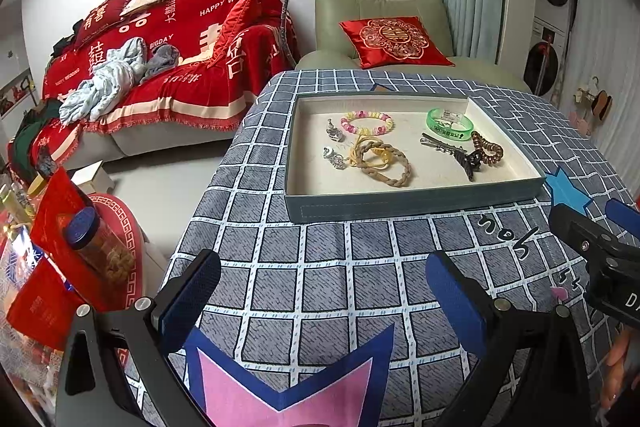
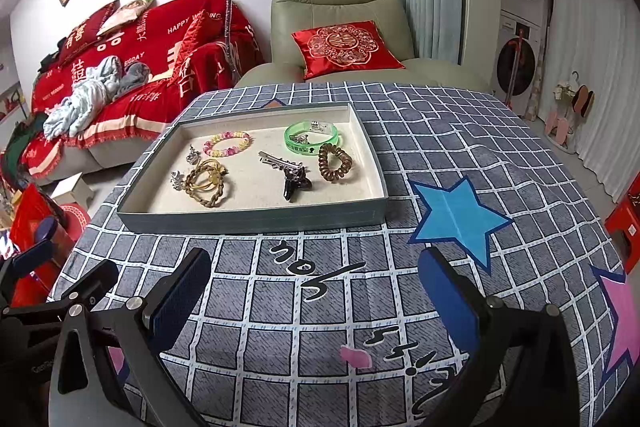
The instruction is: Organize jewelry
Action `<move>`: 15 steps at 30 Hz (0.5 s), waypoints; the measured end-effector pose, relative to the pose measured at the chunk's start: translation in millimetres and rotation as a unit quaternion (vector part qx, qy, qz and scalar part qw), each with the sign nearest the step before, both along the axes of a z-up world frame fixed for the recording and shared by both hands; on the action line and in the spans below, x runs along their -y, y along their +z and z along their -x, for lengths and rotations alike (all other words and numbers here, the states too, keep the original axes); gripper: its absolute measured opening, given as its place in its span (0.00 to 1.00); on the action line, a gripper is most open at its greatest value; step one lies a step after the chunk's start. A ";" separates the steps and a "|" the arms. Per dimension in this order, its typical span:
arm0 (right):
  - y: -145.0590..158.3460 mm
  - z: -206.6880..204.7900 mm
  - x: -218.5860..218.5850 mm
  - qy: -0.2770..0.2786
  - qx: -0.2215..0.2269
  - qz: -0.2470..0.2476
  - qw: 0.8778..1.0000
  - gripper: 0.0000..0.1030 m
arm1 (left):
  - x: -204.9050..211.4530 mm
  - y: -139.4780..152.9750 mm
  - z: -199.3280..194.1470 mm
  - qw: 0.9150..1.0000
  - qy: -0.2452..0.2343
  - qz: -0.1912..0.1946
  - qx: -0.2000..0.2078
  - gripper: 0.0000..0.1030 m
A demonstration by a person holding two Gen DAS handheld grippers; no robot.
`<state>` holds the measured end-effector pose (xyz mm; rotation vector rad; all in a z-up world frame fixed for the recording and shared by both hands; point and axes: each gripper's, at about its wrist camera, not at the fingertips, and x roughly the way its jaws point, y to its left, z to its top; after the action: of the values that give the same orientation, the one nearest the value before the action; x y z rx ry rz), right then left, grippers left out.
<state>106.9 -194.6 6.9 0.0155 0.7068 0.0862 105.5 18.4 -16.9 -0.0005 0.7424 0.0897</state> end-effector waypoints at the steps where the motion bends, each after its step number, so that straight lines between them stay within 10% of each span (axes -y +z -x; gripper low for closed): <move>1: -0.5 -0.7 0.3 0.000 0.000 0.001 1.000 1.00 | 0.0 -0.1 0.0 1.000 0.001 0.000 0.000 1.00; 15: 0.8 1.9 -1.9 0.002 0.000 0.002 1.000 1.00 | -3.3 0.4 -1.3 1.000 0.002 -0.001 -0.004 1.00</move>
<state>105.0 -192.7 7.6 0.0113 0.7073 0.0884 106.9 21.7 -16.5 -0.0006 0.7496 0.0939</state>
